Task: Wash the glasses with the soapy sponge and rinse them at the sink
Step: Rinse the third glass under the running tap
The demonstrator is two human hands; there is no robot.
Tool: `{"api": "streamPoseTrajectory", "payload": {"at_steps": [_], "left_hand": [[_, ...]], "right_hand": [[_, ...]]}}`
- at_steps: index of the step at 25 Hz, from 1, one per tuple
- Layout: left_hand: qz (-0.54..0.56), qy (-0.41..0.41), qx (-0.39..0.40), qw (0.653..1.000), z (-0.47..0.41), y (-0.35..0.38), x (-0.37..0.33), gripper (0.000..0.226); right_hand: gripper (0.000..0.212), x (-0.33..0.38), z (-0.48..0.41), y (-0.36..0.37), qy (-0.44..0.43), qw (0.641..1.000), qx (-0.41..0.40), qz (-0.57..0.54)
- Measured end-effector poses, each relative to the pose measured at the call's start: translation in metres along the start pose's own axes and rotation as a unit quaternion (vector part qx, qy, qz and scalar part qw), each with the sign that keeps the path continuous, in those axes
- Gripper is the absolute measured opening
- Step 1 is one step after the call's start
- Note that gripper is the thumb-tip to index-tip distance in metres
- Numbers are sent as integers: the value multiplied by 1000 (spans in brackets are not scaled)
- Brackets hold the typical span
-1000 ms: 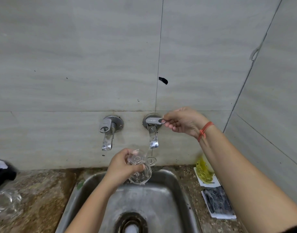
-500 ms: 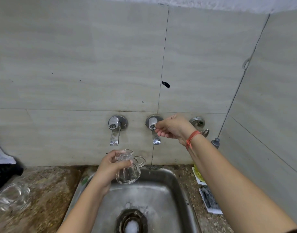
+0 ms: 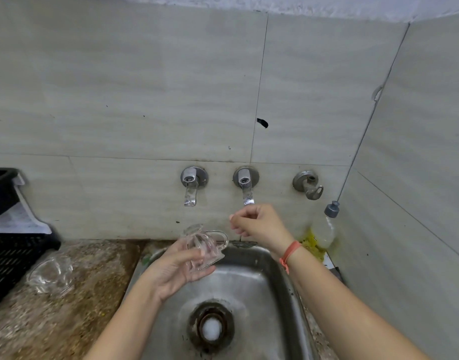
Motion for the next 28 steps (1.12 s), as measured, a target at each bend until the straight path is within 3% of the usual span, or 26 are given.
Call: {"api": "streamPoseTrajectory", "payload": {"at_steps": [2,6,10,17,19,21,23,25,28], "left_hand": [[-116,19,-9,993,8,1,-4,82],[-267,69,-33,961,20,4,-10,88],[-339,116,-75,931,30,10,-8,87],[-351,153,-114,917,55,21,1,89],[-348,153,-100,919,63,22,2,77],[-279,166,-108,940,71,17,0,54],[-177,201,-183,946,80,1,-1,26],[-153,236,-282,917,91,-19,0,6],[-185,258,-374,871,110,-43,4,9]], "right_hand": [[5,-1,5,8,2,1000,25,13],[47,-10,11,26,16,987,129,98],[57,-11,20,40,-8,986,144,84],[35,-7,39,51,-45,988,139,45],[37,-9,42,51,-44,990,130,24],[48,-13,42,51,-45,991,124,22],[52,-17,40,51,-45,991,121,21],[52,-19,37,54,-40,992,118,8],[49,-15,36,71,-44,991,122,-12]]}}
Point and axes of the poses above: each hand's wrist, its own z-axis away from the middle knuckle, its own y-axis out of the palm, x = y × z, the point moved 3 cm from there along -z, towards the middle knuckle, and after that the axes turned 10 degrees about z, right-handed, at the moved point
